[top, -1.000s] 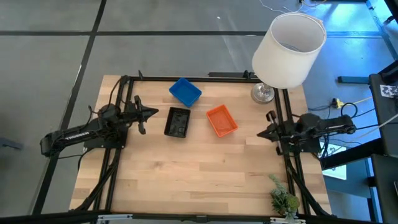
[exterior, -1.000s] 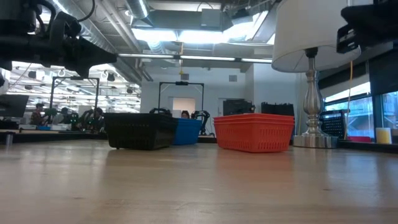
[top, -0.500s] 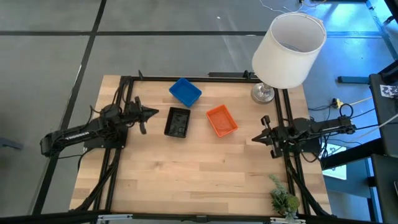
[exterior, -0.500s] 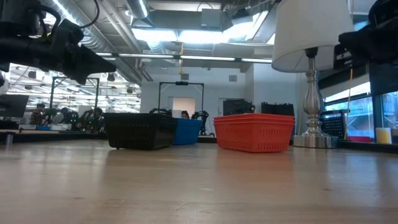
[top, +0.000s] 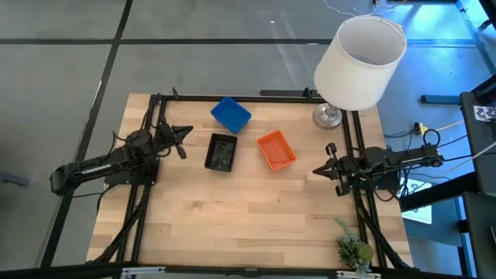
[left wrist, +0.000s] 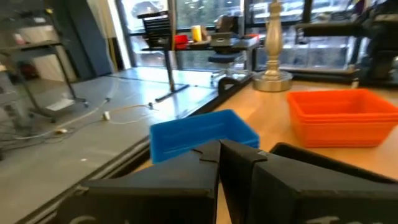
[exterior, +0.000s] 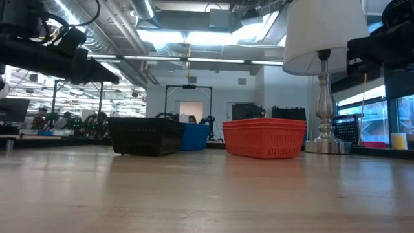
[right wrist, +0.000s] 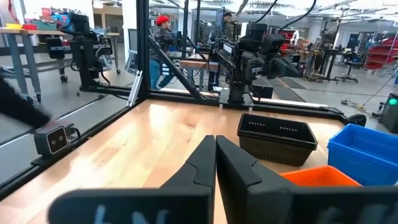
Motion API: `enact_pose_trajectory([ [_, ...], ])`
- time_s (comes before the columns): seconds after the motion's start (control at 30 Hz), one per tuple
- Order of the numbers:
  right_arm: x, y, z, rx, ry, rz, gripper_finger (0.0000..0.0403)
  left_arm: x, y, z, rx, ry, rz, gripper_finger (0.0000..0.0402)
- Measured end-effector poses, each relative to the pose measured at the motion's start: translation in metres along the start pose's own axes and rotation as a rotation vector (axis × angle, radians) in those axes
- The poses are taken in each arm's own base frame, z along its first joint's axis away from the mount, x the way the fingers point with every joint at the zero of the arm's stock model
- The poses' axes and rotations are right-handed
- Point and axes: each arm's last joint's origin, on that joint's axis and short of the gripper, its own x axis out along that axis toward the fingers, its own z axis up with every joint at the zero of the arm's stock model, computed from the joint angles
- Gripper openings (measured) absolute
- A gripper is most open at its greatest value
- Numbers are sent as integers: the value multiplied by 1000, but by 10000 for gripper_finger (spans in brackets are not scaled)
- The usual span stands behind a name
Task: Stack baskets by color
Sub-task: Return to Home Position
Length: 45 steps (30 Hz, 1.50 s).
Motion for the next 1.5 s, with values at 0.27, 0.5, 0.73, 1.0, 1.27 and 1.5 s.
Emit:
enact_pose_trajectory([
  [0.27,0,0,0,29,1,0,11,0,1,0,22,2,22,0],
  [0.5,0,0,0,29,1,3,8,0,1,0,22,2,21,0],
  [0.73,0,0,0,28,1,5,8,0,1,0,21,2,20,0],
  [1.0,0,0,0,29,1,7,8,0,1,0,21,2,20,0],
  [1.27,0,0,0,29,1,7,8,0,1,0,21,2,20,0],
  [1.5,0,0,0,29,1,7,8,0,1,0,21,2,20,0],
])
